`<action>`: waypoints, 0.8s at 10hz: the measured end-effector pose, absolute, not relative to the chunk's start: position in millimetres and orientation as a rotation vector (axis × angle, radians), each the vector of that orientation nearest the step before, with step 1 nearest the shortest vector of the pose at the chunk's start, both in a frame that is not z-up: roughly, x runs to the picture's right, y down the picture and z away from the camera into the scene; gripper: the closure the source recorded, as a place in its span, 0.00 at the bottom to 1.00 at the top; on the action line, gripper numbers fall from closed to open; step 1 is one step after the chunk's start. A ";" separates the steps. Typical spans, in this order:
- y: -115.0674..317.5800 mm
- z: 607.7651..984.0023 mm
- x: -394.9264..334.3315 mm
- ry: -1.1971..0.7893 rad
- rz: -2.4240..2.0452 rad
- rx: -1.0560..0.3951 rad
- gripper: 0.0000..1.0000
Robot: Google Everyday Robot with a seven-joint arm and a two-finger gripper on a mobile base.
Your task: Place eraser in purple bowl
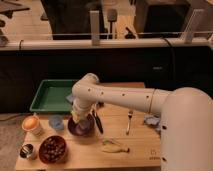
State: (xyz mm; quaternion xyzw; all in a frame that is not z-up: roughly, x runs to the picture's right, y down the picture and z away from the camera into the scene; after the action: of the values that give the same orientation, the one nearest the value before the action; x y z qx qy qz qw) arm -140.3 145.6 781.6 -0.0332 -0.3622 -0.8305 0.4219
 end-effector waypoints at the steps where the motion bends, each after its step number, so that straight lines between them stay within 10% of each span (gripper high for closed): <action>1: 141.3 777.9 -136.0 -0.896 -2.070 -0.068 0.20; 8: 117.4 756.1 -117.4 -0.817 -1.966 0.085 0.20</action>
State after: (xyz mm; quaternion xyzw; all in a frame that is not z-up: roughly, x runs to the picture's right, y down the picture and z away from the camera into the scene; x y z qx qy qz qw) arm -117.4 117.4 756.1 0.0349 -0.3357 -0.8072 0.4842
